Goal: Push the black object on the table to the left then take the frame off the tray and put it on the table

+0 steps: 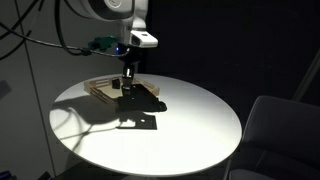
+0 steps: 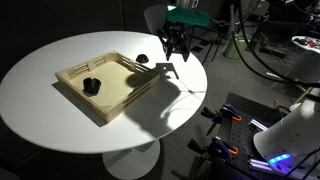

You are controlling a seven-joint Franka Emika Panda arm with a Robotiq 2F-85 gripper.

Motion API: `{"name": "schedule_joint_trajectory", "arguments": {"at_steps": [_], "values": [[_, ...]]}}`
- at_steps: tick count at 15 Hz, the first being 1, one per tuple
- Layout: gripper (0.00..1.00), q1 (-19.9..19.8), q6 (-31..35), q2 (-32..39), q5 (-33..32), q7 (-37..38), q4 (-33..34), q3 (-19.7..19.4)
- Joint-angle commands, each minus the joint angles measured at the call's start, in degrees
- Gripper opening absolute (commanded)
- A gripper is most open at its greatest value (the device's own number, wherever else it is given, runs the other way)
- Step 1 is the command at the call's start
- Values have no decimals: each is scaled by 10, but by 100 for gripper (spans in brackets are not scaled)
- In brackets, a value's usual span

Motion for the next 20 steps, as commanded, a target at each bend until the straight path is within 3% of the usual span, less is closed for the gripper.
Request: {"name": "schedule_joint_trajectory", "arguments": {"at_steps": [1,10,20], "values": [[2,-11,10,-7,14,-3,-27,-5],[2,-31,43,24,2,-21,-25,-26],[2,-27,80,62,57,-116,-8,-26]]}}
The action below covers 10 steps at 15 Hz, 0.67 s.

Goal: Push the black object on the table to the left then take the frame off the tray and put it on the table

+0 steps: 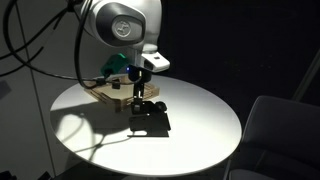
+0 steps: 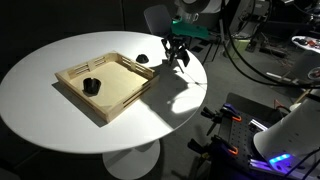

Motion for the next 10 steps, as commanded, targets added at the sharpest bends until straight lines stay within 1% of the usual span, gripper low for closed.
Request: {"name": "schedule_joint_trajectory", "arguments": {"at_steps": [1,10], "values": [[2,1,-3,11,17,-21,14,-1],[2,2,-34,12,-14,21,15,-7]]}}
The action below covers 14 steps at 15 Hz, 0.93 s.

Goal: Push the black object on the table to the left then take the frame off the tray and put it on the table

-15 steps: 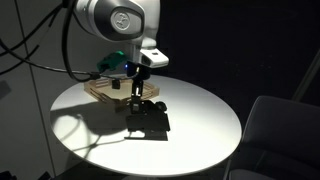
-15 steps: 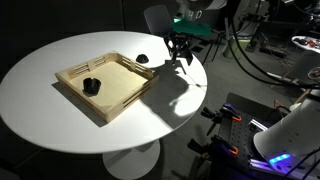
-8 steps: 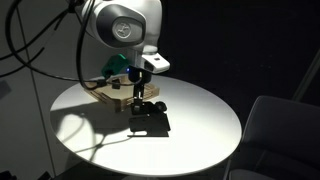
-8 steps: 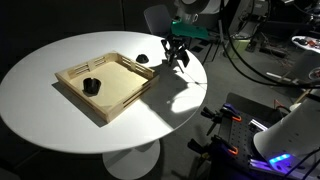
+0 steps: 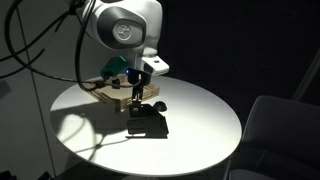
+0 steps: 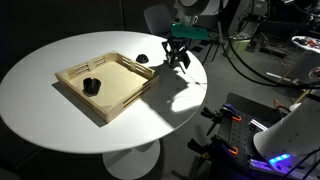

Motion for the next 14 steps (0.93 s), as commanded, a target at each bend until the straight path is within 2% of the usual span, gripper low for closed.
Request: {"name": "schedule_joint_trajectory", "arguments": {"at_steps": [1,2,3,4,5,12,13,14], "values": [[2,2,-27,3,-19,26,15,-6],[2,1,-33,4,-20,25,17,-6],[33,2,-38,5,-22,29,18,-6],[34,2,-42,5,-24,32,19,-6],[41,2,-47,6,-25,34,20,-6],[95,6,-59,-8,-26,37,23,-2],[100,8,-59,-14,-26,37,22,-1],[100,11,-60,-21,-27,37,21,1]]}}
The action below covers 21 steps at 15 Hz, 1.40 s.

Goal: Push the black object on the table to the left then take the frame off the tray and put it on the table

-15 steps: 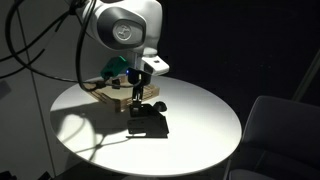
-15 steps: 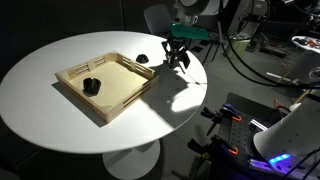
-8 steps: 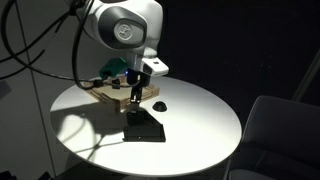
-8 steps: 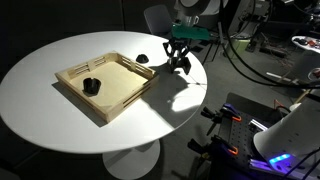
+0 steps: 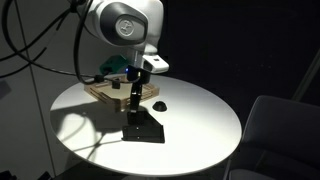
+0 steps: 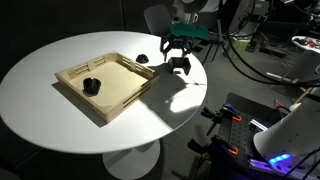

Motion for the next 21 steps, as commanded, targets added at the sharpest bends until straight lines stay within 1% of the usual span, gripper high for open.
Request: {"name": "schedule_joint_trajectory", "arguments": {"at_steps": [1,6,11,13,17,21], "values": [[100,11,-17,-30,-15,18,5,6],[100,32,-21,-81,-36,26,3,30],[100,55,-58,-122,-30,-33,13,69],[100,62,-81,-135,-33,-34,20,83],[100,68,-164,-161,-55,-26,41,107],[100,72,-232,-185,-72,-46,59,120]]}}
